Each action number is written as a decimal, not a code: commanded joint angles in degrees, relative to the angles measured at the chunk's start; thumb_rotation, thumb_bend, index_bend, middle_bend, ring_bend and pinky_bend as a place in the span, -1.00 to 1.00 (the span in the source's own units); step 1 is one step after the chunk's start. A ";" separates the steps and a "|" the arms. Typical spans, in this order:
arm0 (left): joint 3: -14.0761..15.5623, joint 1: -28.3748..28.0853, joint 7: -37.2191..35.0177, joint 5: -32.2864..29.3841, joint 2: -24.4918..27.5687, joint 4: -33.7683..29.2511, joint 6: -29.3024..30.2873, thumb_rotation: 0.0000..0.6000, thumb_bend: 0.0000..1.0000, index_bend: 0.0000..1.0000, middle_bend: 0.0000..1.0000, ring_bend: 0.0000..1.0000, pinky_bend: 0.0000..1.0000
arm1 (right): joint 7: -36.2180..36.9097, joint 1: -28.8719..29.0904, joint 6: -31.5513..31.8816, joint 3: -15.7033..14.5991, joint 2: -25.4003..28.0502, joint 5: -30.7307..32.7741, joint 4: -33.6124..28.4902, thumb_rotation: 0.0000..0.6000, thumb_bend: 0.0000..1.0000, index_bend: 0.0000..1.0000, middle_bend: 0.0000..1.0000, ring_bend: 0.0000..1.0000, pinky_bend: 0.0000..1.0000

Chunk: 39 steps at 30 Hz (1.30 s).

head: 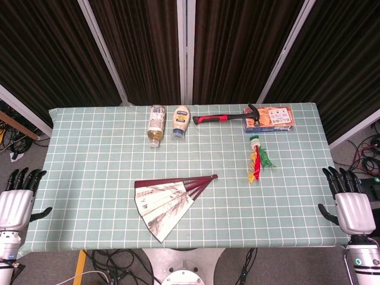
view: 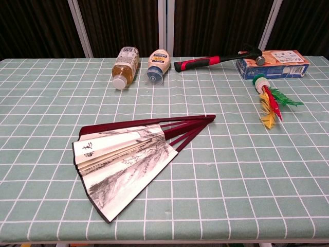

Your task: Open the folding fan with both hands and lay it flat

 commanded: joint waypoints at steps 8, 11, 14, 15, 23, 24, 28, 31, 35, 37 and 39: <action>-0.40 0.95 1.34 0.12 -2.44 1.34 2.50 1.00 -1.00 -0.69 -0.73 -0.91 -0.89 | 1.68 0.08 -0.11 -0.37 0.37 -0.74 -0.47 1.00 -0.68 -1.00 -0.85 -1.00 -1.00; -0.42 1.10 1.41 0.19 -2.53 1.36 2.79 1.00 -1.00 -0.69 -0.73 -0.91 -0.89 | 2.26 -0.02 0.10 -0.48 0.47 -1.00 -0.50 1.00 -0.68 -1.00 -0.85 -1.00 -1.00; -0.42 0.97 1.14 0.38 -2.57 1.28 2.60 1.00 -1.00 -0.69 -0.73 -0.91 -0.89 | 2.67 -0.10 0.31 -0.55 0.57 -1.21 -0.51 1.00 -0.68 -1.00 -0.85 -1.00 -1.00; -0.48 0.77 1.18 0.48 -2.43 1.12 2.35 1.00 -1.00 -0.69 -0.73 -0.91 -0.89 | 2.82 -0.13 0.45 -0.50 0.65 -1.27 -0.54 1.00 -0.68 -1.00 -0.85 -1.00 -1.00; -2.55 -5.39 -3.75 4.23 0.76 -0.67 -3.79 1.00 -1.00 -0.62 -0.73 -0.90 -0.88 | 2.37 0.52 0.51 0.21 1.93 -1.60 -1.09 1.00 -0.68 -1.00 -0.85 -1.00 -1.00; -3.13 -7.14 -5.52 4.82 1.13 -0.59 -5.69 1.00 -1.00 -0.61 -0.73 -0.87 -0.87 | 2.31 0.72 0.48 0.32 1.98 -1.79 -1.10 1.00 -0.68 -1.00 -0.85 -1.00 -1.00; -4.87 -13.97 -11.38 5.36 1.88 -0.15 -14.62 1.00 -1.00 -0.59 -0.68 -0.76 -0.79 | 2.63 1.18 0.25 0.54 1.77 -1.97 -0.96 1.00 -0.68 -0.99 -0.85 -1.00 -1.00; -6.30 -19.93 -14.87 5.25 1.49 1.12 -22.19 1.00 -1.00 -0.58 -0.61 -0.68 -0.73 | 2.67 1.55 -0.11 0.53 1.84 -2.25 -1.05 1.00 -0.68 -0.99 -0.85 -1.00 -1.00; -8.41 -27.07 -20.27 3.16 -0.65 3.41 -31.18 1.00 -0.82 -0.53 -0.53 -0.64 -0.64 | 2.14 1.97 -0.44 0.65 2.22 -2.39 -1.48 1.00 -0.68 -0.99 -0.85 -1.00 -1.00; -9.41 -30.50 -23.54 1.98 -2.18 4.96 -35.33 1.00 -0.67 -0.50 -0.51 -0.61 -0.61 | 1.84 2.12 -0.54 0.75 2.46 -2.32 -1.84 1.00 -0.68 -0.99 -0.85 -1.00 -1.00; -10.03 -33.68 -25.96 0.73 -3.65 6.47 -39.53 1.00 -0.59 -0.49 -0.49 -0.58 -0.58 | 1.57 2.24 -0.64 0.84 2.65 -2.18 -2.16 1.00 -0.68 -0.99 -0.85 -1.00 -1.00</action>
